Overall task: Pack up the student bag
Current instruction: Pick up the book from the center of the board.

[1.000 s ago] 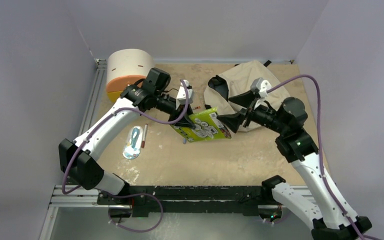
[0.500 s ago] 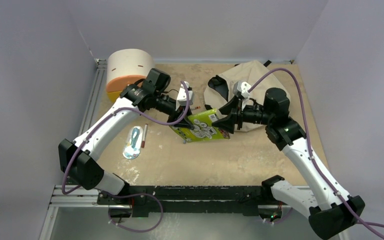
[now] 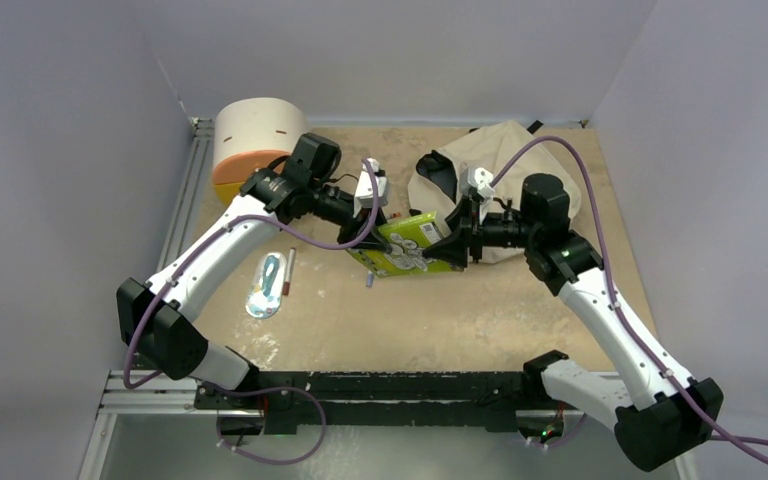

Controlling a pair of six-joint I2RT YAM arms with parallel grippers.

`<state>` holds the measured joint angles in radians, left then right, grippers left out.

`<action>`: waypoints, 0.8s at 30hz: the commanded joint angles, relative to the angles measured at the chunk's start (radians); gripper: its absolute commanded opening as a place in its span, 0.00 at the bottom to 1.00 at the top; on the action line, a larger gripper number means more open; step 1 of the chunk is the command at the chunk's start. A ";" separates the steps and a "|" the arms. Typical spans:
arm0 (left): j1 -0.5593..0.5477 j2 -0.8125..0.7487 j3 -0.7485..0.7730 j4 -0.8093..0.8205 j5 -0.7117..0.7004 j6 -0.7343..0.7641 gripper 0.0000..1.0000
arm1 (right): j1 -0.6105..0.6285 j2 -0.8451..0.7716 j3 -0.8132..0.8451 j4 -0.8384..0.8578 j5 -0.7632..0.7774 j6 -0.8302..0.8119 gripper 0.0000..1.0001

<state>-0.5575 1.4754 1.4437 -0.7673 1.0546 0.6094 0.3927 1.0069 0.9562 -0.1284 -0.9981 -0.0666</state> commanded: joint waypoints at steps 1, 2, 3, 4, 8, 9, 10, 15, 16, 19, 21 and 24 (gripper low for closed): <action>0.003 -0.029 0.049 0.085 0.071 -0.002 0.00 | 0.006 -0.008 -0.003 0.019 -0.052 0.004 0.35; 0.003 -0.026 0.050 0.080 0.070 -0.001 0.00 | 0.007 -0.009 -0.002 0.024 -0.055 0.009 0.30; 0.002 -0.024 0.049 0.079 0.070 -0.002 0.00 | 0.007 -0.010 -0.002 0.029 -0.058 0.012 0.26; 0.003 -0.023 0.046 0.083 0.062 -0.014 0.00 | 0.007 -0.012 0.000 0.035 -0.059 0.019 0.18; 0.003 -0.038 -0.005 0.220 -0.080 -0.159 0.26 | 0.006 -0.051 0.017 0.066 -0.037 0.087 0.00; 0.004 -0.052 -0.032 0.282 -0.131 -0.219 0.49 | 0.007 -0.066 0.018 0.081 -0.008 0.119 0.00; 0.002 -0.068 -0.062 0.353 -0.178 -0.274 0.56 | 0.007 -0.085 0.018 0.093 0.033 0.146 0.00; 0.011 -0.189 -0.230 0.649 -0.350 -0.457 0.67 | 0.006 -0.153 0.023 0.091 0.180 0.211 0.00; 0.018 -0.219 -0.265 0.696 -0.365 -0.492 0.68 | 0.006 -0.159 0.025 0.094 0.189 0.222 0.00; 0.068 -0.308 -0.365 0.845 -0.349 -0.614 0.70 | 0.005 -0.160 0.018 0.148 0.171 0.265 0.00; 0.125 -0.368 -0.457 0.946 -0.328 -0.705 0.72 | 0.006 -0.152 0.011 0.206 0.107 0.287 0.00; 0.232 -0.405 -0.529 1.050 -0.169 -0.820 0.73 | 0.005 -0.138 0.015 0.289 0.027 0.307 0.00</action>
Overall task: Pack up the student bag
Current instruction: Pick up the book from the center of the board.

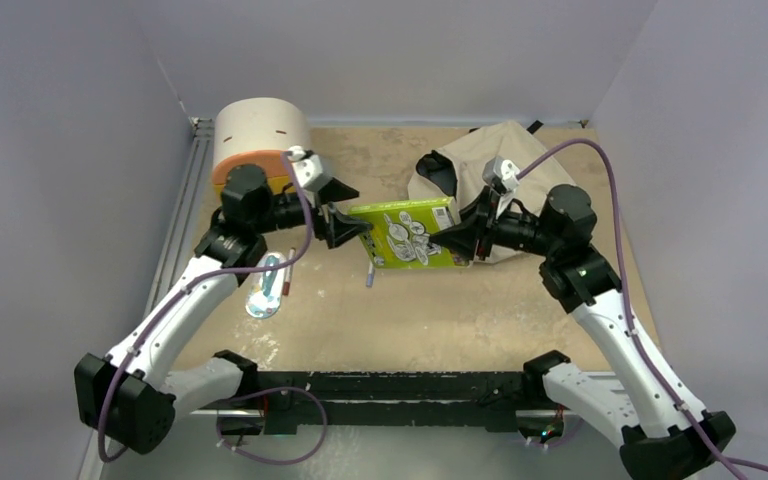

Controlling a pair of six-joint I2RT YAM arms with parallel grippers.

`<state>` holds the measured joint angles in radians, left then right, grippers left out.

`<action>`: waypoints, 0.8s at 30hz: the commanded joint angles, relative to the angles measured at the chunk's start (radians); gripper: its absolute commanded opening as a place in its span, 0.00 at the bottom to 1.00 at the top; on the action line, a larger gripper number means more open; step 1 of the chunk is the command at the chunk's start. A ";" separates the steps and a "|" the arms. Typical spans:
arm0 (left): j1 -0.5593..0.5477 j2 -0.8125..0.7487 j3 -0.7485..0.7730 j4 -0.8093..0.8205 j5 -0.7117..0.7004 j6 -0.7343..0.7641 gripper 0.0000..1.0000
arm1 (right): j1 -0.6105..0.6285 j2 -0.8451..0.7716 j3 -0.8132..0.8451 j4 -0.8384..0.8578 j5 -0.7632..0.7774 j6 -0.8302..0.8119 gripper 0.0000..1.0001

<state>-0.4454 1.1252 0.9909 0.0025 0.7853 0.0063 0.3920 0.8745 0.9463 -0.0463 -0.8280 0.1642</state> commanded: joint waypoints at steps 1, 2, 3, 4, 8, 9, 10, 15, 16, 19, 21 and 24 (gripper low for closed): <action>0.143 -0.059 -0.093 0.317 0.158 -0.251 0.73 | 0.007 -0.002 0.032 0.234 -0.164 0.084 0.00; 0.160 -0.064 -0.114 0.358 0.225 -0.281 0.74 | 0.005 0.002 0.039 0.261 -0.188 0.092 0.00; 0.172 -0.069 -0.133 0.407 0.286 -0.308 0.74 | 0.006 0.008 0.047 0.284 -0.213 0.100 0.00; 0.178 -0.075 -0.146 0.450 0.337 -0.329 0.75 | 0.006 0.016 0.055 0.302 -0.238 0.106 0.00; 0.186 -0.071 -0.152 0.532 0.501 -0.369 0.76 | 0.006 0.038 0.089 0.367 -0.328 0.140 0.00; 0.186 -0.068 -0.148 0.544 0.531 -0.376 0.76 | 0.005 0.039 0.089 0.395 -0.336 0.163 0.00; 0.186 -0.064 -0.146 0.557 0.547 -0.385 0.77 | 0.006 0.039 0.087 0.425 -0.338 0.184 0.00; 0.186 -0.056 -0.153 0.630 0.542 -0.420 0.78 | 0.006 0.032 0.048 0.637 -0.290 0.327 0.00; 0.186 -0.057 -0.155 0.641 0.529 -0.428 0.78 | 0.006 0.034 0.036 0.689 -0.268 0.354 0.00; 0.186 -0.057 -0.177 0.731 0.486 -0.500 0.78 | 0.006 0.042 -0.024 0.904 -0.207 0.481 0.00; 0.186 -0.045 -0.188 0.812 0.474 -0.551 0.76 | 0.006 0.055 -0.061 1.065 -0.183 0.568 0.00; 0.187 -0.016 -0.191 0.926 0.479 -0.664 0.67 | 0.008 0.100 -0.050 1.160 -0.191 0.615 0.00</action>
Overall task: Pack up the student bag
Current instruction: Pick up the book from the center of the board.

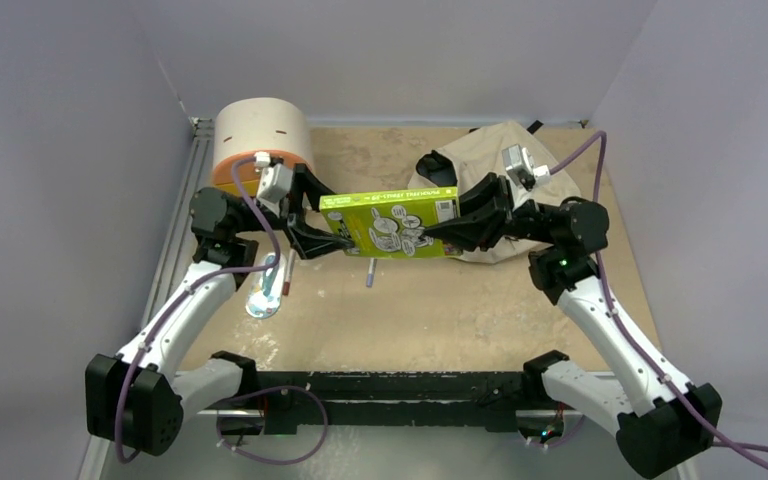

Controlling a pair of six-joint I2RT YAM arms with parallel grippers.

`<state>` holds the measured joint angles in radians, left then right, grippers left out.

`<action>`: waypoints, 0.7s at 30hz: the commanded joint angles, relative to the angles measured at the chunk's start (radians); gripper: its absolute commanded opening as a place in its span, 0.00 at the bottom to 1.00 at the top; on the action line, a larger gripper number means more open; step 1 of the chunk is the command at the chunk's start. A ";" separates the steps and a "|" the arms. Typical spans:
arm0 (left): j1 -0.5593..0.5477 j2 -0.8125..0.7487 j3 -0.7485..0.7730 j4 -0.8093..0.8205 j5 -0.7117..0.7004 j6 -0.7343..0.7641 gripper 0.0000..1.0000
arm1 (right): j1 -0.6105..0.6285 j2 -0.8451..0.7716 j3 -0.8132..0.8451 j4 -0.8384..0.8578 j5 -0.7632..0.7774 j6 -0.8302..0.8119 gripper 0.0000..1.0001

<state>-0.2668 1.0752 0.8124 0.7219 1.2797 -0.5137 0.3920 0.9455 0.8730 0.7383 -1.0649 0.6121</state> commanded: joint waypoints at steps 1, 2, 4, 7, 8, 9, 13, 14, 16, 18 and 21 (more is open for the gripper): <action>0.008 0.045 -0.013 0.241 -0.012 -0.172 0.63 | 0.008 0.043 0.028 0.390 0.031 0.174 0.00; 0.008 0.055 -0.015 0.279 -0.005 -0.205 0.60 | 0.007 0.050 0.031 0.404 0.028 0.179 0.00; 0.008 0.072 -0.022 0.355 0.007 -0.265 0.57 | 0.007 0.058 0.032 0.409 0.036 0.171 0.00; 0.008 0.094 -0.034 0.457 0.005 -0.344 0.57 | 0.008 0.071 0.036 0.416 0.048 0.164 0.00; 0.007 0.101 -0.039 0.487 0.000 -0.369 0.57 | 0.007 0.080 0.034 0.423 0.050 0.166 0.00; 0.006 0.108 -0.045 0.517 -0.008 -0.395 0.57 | 0.008 0.086 0.029 0.435 0.057 0.174 0.00; 0.006 0.137 -0.050 0.614 -0.023 -0.473 0.56 | 0.008 0.115 0.006 0.517 0.082 0.213 0.00; 0.005 0.143 -0.051 0.628 -0.028 -0.485 0.56 | 0.008 0.124 0.006 0.531 0.083 0.217 0.00; 0.005 0.149 -0.050 0.655 -0.041 -0.504 0.56 | 0.010 0.142 0.002 0.557 0.085 0.225 0.00; 0.003 0.153 -0.050 0.665 -0.056 -0.516 0.55 | 0.011 0.153 -0.005 0.570 0.101 0.225 0.00; -0.001 0.159 -0.046 0.673 -0.069 -0.522 0.55 | 0.017 0.169 -0.009 0.577 0.119 0.217 0.00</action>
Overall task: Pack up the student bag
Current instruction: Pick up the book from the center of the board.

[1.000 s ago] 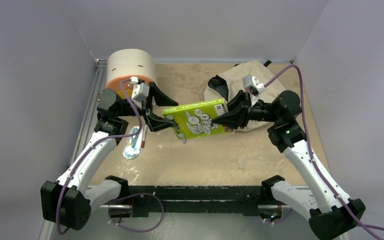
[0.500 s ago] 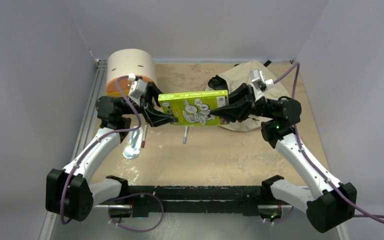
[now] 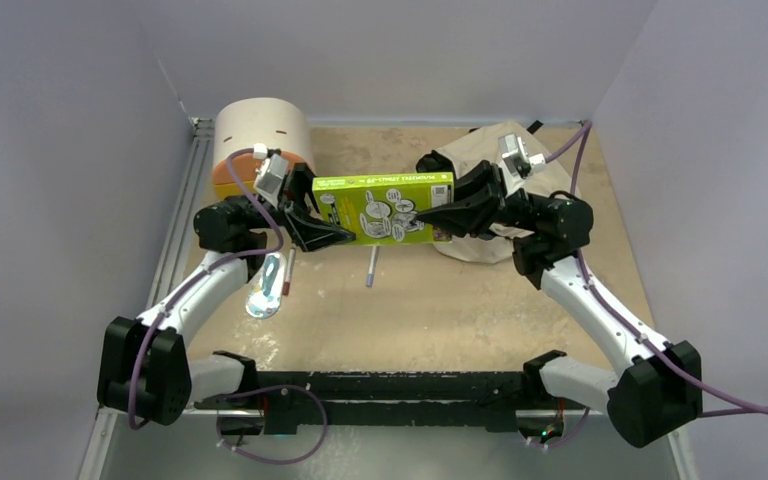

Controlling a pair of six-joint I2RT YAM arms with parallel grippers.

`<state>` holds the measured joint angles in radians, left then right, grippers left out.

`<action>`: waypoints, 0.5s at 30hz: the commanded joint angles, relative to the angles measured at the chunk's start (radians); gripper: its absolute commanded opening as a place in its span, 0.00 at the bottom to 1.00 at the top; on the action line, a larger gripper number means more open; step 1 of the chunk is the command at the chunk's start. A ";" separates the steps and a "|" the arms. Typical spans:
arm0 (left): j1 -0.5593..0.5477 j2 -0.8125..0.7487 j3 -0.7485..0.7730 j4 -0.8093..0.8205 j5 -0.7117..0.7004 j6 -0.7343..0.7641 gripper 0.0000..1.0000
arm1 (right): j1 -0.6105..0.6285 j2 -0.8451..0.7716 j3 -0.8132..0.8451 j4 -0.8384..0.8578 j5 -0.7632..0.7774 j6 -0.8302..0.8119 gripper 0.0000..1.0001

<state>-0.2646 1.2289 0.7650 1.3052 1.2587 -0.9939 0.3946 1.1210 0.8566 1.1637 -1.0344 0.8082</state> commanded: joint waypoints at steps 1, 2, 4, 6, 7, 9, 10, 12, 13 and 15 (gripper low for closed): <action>-0.005 0.007 0.003 0.088 -0.052 -0.043 0.55 | 0.018 0.000 0.007 0.157 0.089 0.020 0.00; -0.005 0.009 0.003 0.088 -0.055 -0.043 0.55 | 0.023 0.007 0.007 0.162 0.090 0.020 0.00; -0.008 0.012 0.006 0.092 -0.060 -0.047 0.55 | 0.029 0.017 0.009 0.167 0.086 0.019 0.00; -0.010 0.015 0.011 0.092 -0.061 -0.049 0.55 | 0.034 0.029 0.009 0.170 0.082 0.016 0.00; -0.011 0.018 0.013 0.089 -0.057 -0.048 0.54 | 0.036 0.031 0.007 0.170 0.084 0.014 0.00; -0.015 0.026 0.017 0.083 -0.045 -0.046 0.52 | 0.040 0.036 0.008 0.172 0.088 0.011 0.00; -0.018 0.029 0.017 0.084 -0.039 -0.045 0.52 | 0.042 0.039 0.010 0.170 0.088 0.010 0.00; -0.025 0.030 0.016 0.084 -0.026 -0.035 0.53 | 0.045 0.048 0.016 0.169 0.086 0.008 0.00; -0.028 0.029 0.016 0.076 -0.022 -0.029 0.53 | 0.046 0.051 0.017 0.169 0.088 0.007 0.00; -0.031 0.025 0.015 0.049 -0.020 -0.015 0.51 | 0.047 0.057 0.019 0.171 0.093 0.005 0.00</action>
<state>-0.2848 1.2606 0.7650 1.3437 1.2339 -1.0298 0.4313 1.1900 0.8482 1.2182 -1.0088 0.8146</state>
